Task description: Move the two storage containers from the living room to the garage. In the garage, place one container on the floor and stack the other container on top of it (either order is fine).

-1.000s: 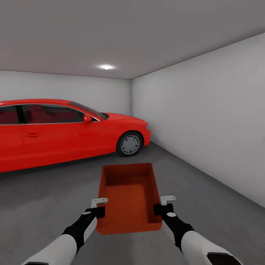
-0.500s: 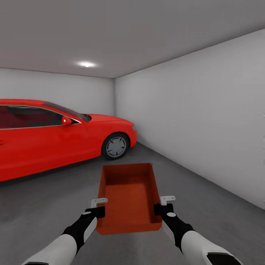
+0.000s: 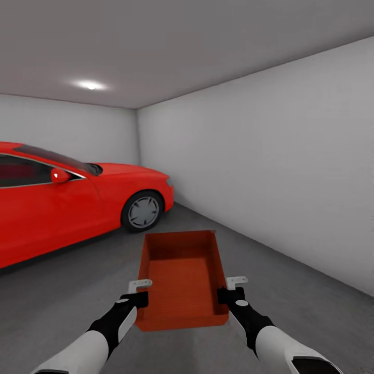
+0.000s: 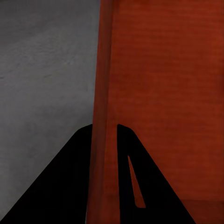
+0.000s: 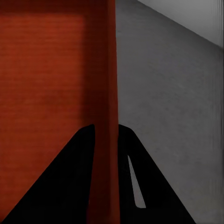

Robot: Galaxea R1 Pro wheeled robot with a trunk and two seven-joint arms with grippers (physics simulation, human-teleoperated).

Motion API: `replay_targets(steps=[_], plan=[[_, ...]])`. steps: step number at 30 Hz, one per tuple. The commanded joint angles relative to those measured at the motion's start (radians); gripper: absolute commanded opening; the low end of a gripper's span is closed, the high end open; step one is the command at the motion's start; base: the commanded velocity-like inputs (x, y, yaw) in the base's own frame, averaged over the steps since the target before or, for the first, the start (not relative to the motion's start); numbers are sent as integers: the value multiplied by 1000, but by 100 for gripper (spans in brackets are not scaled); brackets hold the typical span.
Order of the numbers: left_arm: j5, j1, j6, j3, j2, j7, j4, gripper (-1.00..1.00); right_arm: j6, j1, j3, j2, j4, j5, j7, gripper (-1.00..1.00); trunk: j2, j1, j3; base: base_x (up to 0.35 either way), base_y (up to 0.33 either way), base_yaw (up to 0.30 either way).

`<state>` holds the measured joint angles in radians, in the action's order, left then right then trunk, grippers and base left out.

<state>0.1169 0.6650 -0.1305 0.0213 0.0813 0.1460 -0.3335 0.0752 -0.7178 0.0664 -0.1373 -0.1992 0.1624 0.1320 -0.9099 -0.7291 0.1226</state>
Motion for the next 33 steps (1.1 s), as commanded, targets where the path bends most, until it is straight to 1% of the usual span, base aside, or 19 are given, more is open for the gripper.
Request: replay_targets(steps=[1,16,33], plan=[[-11,1,19,-24,-2,30,-18,-100,3,-1,1,-1,4,-1,-11,-100,-1,-1,2,305,182,-287],[-11,1,19,-24,-2,30,-16,-100,3,-1,1,-1,4,-1,-12,-100,-1,-1,2,314,122,-287],[-11,1,20,-24,-2,30,-18,-100,3,-1,1,0,4,-1,-11,-100,-1,-1,2,320,80,-287]])
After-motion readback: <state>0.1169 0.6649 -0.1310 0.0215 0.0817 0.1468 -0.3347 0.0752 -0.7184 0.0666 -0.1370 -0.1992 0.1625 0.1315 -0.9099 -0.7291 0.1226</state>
